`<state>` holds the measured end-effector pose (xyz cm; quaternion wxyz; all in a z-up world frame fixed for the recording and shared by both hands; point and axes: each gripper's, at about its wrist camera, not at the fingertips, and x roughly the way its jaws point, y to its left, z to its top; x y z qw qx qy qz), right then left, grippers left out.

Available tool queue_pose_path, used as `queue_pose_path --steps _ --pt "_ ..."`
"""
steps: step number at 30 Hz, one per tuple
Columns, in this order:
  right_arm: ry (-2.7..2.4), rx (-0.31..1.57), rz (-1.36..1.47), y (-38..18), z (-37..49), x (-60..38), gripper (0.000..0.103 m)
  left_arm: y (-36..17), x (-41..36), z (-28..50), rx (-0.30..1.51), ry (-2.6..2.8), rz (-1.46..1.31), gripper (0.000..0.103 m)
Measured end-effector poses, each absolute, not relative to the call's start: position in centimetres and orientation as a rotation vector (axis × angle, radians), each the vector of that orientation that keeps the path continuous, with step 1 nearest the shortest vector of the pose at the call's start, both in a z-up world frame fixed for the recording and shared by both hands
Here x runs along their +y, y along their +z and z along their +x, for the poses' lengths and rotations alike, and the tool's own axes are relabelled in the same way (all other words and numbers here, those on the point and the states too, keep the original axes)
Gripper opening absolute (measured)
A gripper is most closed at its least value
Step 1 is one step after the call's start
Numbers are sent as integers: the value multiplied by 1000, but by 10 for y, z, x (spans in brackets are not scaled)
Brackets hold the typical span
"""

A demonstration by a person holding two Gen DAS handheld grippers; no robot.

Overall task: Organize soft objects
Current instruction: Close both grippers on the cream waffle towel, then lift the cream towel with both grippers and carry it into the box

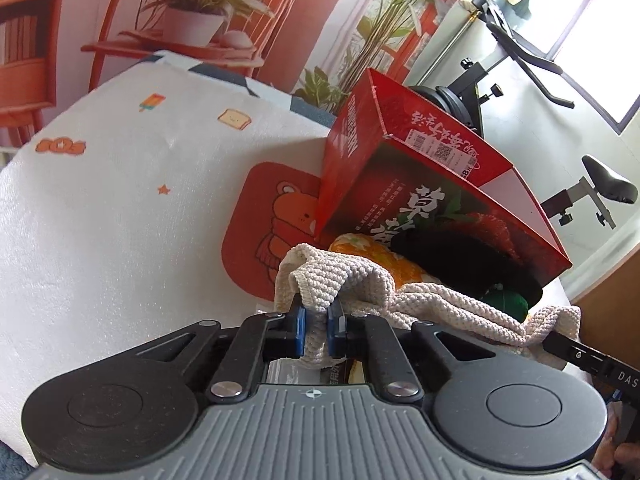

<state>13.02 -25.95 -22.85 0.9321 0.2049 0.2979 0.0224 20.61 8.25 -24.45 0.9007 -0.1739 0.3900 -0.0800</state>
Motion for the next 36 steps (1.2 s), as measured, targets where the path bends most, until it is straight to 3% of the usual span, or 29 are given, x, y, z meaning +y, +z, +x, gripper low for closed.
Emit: queue_pose_path --steps 14,23,28,36 --pt "57 491 393 -190 129 -273 13 -180 61 201 612 -236 -240 10" --pt "-20 388 270 -137 173 -309 13 -129 4 256 499 -306 -115 10" --pt "-63 413 239 -130 223 -329 13 -128 -18 310 542 -286 -105 10" --pt "-110 589 199 -165 296 -334 13 -171 -40 371 733 -283 -9 10"
